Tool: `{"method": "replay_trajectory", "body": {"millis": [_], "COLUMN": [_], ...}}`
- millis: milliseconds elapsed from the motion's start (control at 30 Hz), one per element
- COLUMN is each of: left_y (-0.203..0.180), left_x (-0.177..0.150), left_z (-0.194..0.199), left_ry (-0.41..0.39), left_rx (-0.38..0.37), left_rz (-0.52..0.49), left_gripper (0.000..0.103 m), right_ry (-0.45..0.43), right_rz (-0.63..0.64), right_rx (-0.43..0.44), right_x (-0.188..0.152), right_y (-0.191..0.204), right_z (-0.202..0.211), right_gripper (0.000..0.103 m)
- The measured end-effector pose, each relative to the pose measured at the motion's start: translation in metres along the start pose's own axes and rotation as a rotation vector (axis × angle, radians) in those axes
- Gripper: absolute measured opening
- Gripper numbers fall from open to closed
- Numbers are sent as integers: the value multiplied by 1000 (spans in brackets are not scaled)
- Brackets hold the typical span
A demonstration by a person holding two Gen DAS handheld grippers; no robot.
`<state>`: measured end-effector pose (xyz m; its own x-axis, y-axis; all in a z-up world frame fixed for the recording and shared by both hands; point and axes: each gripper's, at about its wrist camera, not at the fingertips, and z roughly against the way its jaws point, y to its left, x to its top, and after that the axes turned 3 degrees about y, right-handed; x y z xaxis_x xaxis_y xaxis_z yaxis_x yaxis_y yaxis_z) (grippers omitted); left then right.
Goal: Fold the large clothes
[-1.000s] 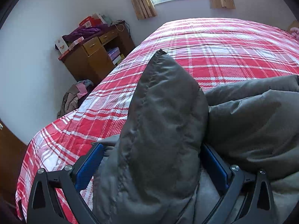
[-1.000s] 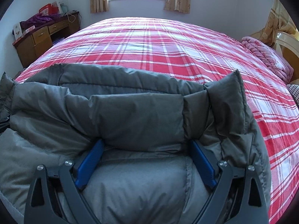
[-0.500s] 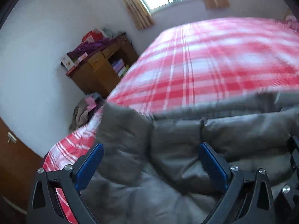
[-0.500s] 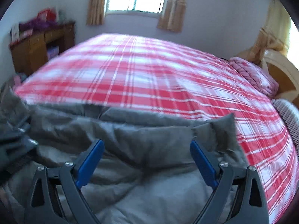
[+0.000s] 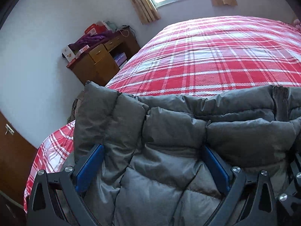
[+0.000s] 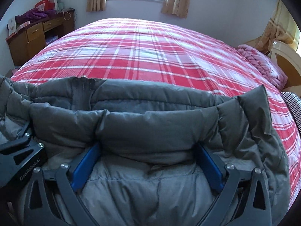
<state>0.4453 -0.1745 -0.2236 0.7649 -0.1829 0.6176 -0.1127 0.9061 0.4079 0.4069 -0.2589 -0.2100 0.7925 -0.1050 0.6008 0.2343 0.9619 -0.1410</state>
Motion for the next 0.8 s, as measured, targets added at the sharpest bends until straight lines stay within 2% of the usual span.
{"method": "replay_trajectory", "body": {"millis": [67,133,167,200,233,300,333,433,500,667,800], "left_y": [15,44,62,81,96,125,138,160,164,154,159], "left_x": [2,-1,-5,-11,-17,-29,-36,-63,-76,-85,-90], "left_z": [13,39,52,59,58,46,35,-3,-10,-17,-10], "left_ry": [1,-74,-121,-149,-145,-99,-56,85,107,102,139], "left_rx": [-59,-106,-101,-79,-53,-20,-10,-52,-99,-122,-168], "left_rz": [-8,10,13,7,9,47,77,118,143,166,173], "left_gripper": [102,102,102,102,102,102,102,102,102,102,102], "right_ry": [11,16,-1,-53,-109,-145,-143,-82,3,20,55], "right_rz": [11,34,36,33,31,42,52,99,139,145,137], "right_rx": [4,31,37,38,41,57,74,28,0,-1,13], "right_x": [1,3,4,5,7,13,16,17,7,4,4], "right_y": [2,-2,-3,-6,-6,0,5,22,34,34,27], "right_z": [0,7,14,30,47,61,64,42,14,0,7], "right_gripper": [103,96,91,92,92,99,99,99,99,103,100]}}
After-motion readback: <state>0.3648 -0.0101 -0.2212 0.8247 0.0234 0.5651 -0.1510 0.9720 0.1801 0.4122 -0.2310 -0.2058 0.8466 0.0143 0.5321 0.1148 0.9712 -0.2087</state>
